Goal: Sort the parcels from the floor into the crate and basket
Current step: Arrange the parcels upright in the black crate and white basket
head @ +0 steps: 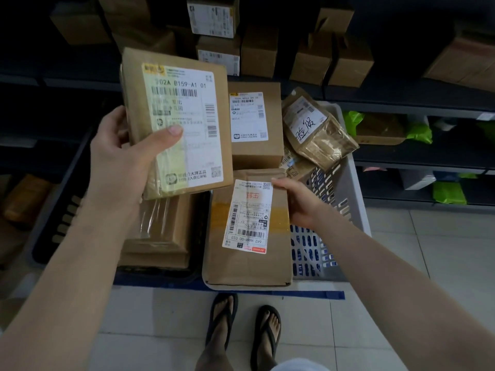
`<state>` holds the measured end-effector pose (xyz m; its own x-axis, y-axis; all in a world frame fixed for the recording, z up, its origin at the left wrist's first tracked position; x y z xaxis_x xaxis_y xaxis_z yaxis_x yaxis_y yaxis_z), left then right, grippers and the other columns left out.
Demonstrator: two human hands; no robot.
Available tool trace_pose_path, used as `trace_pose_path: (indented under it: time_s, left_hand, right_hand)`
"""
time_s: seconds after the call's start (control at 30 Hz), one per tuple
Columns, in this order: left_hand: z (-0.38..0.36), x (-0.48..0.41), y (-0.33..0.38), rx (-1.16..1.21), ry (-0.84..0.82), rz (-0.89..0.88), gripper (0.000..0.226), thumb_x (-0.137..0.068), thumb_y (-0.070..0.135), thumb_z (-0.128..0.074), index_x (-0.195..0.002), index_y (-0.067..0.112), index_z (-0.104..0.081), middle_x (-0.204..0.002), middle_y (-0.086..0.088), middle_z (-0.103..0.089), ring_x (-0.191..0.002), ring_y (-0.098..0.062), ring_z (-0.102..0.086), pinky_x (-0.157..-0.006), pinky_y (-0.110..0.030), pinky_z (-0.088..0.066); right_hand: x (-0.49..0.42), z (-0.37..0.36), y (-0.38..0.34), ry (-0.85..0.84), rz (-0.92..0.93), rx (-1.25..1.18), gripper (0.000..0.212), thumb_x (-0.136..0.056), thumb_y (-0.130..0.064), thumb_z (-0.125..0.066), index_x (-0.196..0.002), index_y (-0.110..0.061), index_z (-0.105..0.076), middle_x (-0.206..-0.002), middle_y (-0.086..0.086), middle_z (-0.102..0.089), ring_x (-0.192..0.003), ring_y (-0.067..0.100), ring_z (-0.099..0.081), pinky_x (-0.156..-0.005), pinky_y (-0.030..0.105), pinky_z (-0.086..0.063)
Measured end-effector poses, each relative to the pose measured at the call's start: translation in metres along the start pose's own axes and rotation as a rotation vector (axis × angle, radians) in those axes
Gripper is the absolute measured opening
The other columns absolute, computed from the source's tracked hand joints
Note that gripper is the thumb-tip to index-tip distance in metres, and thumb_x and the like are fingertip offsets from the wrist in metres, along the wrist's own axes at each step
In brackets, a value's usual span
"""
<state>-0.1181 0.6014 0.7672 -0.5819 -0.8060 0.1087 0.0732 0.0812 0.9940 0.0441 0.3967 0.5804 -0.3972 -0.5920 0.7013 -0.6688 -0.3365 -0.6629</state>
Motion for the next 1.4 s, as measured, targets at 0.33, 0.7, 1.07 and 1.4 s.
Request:
trace_pose_path:
  time_s: [0.33,0.7,1.07,1.4]
  left_hand:
    - [-0.014,0.002,-0.009,0.068,-0.039,0.050,0.075,-0.060,0.024,-0.083,-0.129,0.014,-0.053,-0.114,-0.002,-0.068,-0.097,-0.016,-0.070,-0.072,-0.033,-0.060]
    - [-0.002,0.003,-0.001,0.052,0.004,0.021,0.076,-0.058,0.026,-0.074,-0.129,0.010,-0.053,-0.112,0.002,-0.068,-0.092,-0.012,-0.071,-0.065,-0.028,-0.059]
    - [-0.002,0.004,-0.007,0.076,-0.027,0.013,0.067,-0.068,0.021,-0.076,-0.130,0.006,-0.052,-0.112,0.000,-0.070,-0.097,-0.016,-0.070,-0.072,-0.033,-0.059]
    - [-0.003,0.011,-0.007,0.043,-0.007,0.028,0.071,-0.063,0.027,-0.080,-0.128,0.010,-0.053,-0.112,0.000,-0.070,-0.096,-0.016,-0.071,-0.071,-0.037,-0.060]
  right_hand:
    - [-0.012,0.017,0.010,-0.075,0.140,-0.198,0.044,-0.060,-0.036,-0.067,-0.096,-0.011,-0.068,-0.080,0.008,-0.073,-0.072,0.023,-0.069,-0.069,0.033,-0.053]
    - [-0.011,0.034,0.009,-0.058,0.015,-0.003,0.065,-0.050,-0.037,-0.078,-0.108,-0.014,-0.063,-0.095,0.012,-0.071,-0.086,0.027,-0.067,-0.080,0.038,-0.052]
    - [-0.037,0.025,0.047,0.379,0.025,0.653,0.031,-0.093,-0.030,-0.055,-0.121,-0.018,-0.050,-0.106,0.004,-0.066,-0.092,0.024,-0.064,-0.085,0.038,-0.053]
    - [-0.079,0.010,0.156,-0.064,-0.353,1.233,0.108,-0.084,-0.041,-0.065,-0.145,-0.033,0.024,-0.160,0.015,0.004,-0.143,0.031,-0.025,-0.117,0.045,-0.015]
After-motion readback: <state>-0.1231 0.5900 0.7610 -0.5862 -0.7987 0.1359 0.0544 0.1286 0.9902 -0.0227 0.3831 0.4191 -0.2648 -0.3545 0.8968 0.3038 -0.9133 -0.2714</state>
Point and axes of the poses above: each hand's wrist, its own x-axis away from the middle knuckle, its own z-axis out of the back of the hand, y = z × x, the point moved 7 cm from there along -x, towards the middle knuckle
